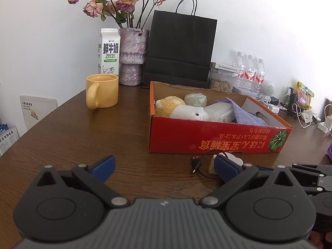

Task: Organize objects
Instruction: 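Grasp the white bottle cap with the right gripper while the left gripper approaches the black cable, then lift the cap with the right gripper while the left gripper grasps the black earphone cable, then carry cap and cable over the box and open both grippers to drop them, then withdraw both grippers from the box and move the right gripper to another white cap, then grasp the white bottle cap with the right gripper while the left gripper approaches the beige block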

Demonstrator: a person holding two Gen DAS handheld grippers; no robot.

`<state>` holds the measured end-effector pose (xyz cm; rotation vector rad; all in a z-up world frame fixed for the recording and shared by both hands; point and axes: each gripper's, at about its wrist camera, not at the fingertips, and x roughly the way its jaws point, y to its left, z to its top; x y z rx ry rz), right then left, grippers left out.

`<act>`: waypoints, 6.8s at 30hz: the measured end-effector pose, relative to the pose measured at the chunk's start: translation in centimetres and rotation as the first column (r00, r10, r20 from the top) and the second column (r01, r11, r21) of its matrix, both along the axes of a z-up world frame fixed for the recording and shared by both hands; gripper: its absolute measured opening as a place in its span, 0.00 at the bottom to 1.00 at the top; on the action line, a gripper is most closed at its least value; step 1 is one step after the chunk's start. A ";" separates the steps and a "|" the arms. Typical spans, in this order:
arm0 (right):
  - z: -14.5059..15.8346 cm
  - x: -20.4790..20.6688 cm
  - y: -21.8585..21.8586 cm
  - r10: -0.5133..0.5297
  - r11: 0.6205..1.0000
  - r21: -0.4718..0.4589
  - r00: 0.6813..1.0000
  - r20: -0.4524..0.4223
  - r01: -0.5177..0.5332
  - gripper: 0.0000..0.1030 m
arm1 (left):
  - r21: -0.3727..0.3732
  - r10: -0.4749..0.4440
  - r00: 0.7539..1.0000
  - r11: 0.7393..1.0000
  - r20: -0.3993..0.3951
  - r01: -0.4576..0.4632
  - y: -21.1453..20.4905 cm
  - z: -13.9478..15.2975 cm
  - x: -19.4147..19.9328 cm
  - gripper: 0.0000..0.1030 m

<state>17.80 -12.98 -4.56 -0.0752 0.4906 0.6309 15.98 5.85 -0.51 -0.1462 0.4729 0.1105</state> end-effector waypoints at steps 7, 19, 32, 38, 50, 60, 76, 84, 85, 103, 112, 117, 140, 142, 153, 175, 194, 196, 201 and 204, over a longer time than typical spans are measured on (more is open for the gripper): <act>0.5 0.1 -2.1 -0.066 0.997 0.052 0.997 0.031 0.064 0.26 | 0.008 -0.014 1.000 1.000 -0.015 0.014 -0.6 -0.2 0.3 1.00; 0.3 1.5 -6.7 -0.212 0.975 0.072 0.977 0.033 0.209 0.26 | 0.047 -0.039 0.995 0.998 -0.094 0.043 -1.7 -1.3 3.3 1.00; 0.1 1.7 -7.2 -0.223 0.972 0.082 0.975 0.025 0.220 0.26 | 0.144 -0.021 0.978 0.988 -0.206 0.052 -3.5 -3.3 8.5 0.75; 0.1 1.7 -7.2 -0.229 0.971 0.083 0.973 0.026 0.226 0.26 | 0.110 -0.056 0.978 0.991 -0.203 0.080 -3.8 -3.3 9.3 0.45; 0.0 1.8 -7.2 -0.227 0.971 0.081 0.974 0.024 0.224 0.26 | 0.061 -0.101 0.990 0.992 -0.094 0.107 -4.1 -2.2 6.9 0.13; 0.4 1.2 -6.9 -0.227 0.972 0.080 0.972 0.059 0.222 0.26 | 0.047 -0.112 0.994 0.993 0.008 0.111 -4.1 0.7 4.6 0.13; 5.5 5.6 -3.4 -0.212 0.976 0.090 0.957 0.198 0.198 0.26 | 0.069 -0.114 0.984 0.992 0.134 0.106 -4.5 5.0 7.5 0.13; 6.6 10.4 -1.8 -0.223 0.974 0.085 0.951 0.216 0.209 0.26 | 0.069 -0.092 0.985 0.994 0.147 0.083 -4.3 5.3 11.3 0.13; 6.5 11.2 -1.7 -0.225 0.974 0.086 0.951 0.212 0.211 0.26 | 0.068 -0.090 0.985 0.994 0.146 0.080 -4.3 5.3 11.9 0.13; 3.2 18.0 -2.9 -0.245 0.969 0.043 0.961 0.124 0.242 0.26 | 0.072 -0.061 0.995 0.996 0.075 0.056 -3.1 2.8 18.6 0.13; 2.8 17.4 -3.1 -0.262 0.965 0.057 0.957 0.124 0.257 0.63 | 0.068 -0.055 0.997 0.996 0.054 0.051 -3.0 2.3 18.5 0.32; 2.9 17.1 -3.2 -0.282 0.959 0.072 0.948 0.148 0.274 0.93 | 0.078 -0.033 0.998 0.997 0.053 0.029 -3.1 2.1 18.5 0.89; 3.0 11.5 -4.1 -0.309 0.951 0.083 0.935 0.177 0.298 0.96 | 0.080 0.036 0.995 0.996 0.093 -0.044 -3.0 3.1 13.4 1.00; 2.9 10.4 -4.2 -0.304 0.953 0.079 0.937 0.175 0.294 0.96 | 0.072 0.043 0.995 0.996 0.091 -0.050 -2.8 3.2 12.5 1.00; 2.4 4.9 -3.1 -0.207 0.978 0.016 0.970 0.130 0.207 0.96 | 0.073 0.060 0.997 0.995 0.052 -0.063 -1.4 3.4 7.4 1.00; -0.4 2.5 2.3 -0.022 0.992 -0.125 1.000 -0.019 0.019 0.37 | 0.071 0.064 0.997 0.996 -0.033 -0.062 0.8 1.4 1.9 1.00; 0.5 2.5 -0.4 -0.067 0.998 0.012 0.998 0.019 0.067 0.27 | 0.063 0.038 0.997 0.997 -0.069 -0.034 -0.4 0.3 2.5 1.00; 0.5 2.8 -1.3 -0.097 0.995 0.019 0.995 0.020 0.096 0.27 | 0.060 0.022 0.997 0.998 -0.074 -0.017 -0.8 0.1 2.8 1.00; 0.4 3.4 -4.1 -0.181 0.983 0.032 0.983 0.028 0.180 0.27 | 0.062 -0.019 0.996 0.998 -0.086 0.025 -2.2 -0.4 3.6 1.00; 0.3 3.7 -5.8 -0.232 0.972 0.034 0.972 0.034 0.231 0.27 | 0.064 -0.044 0.994 0.997 -0.099 0.050 -3.0 -0.7 4.3 1.00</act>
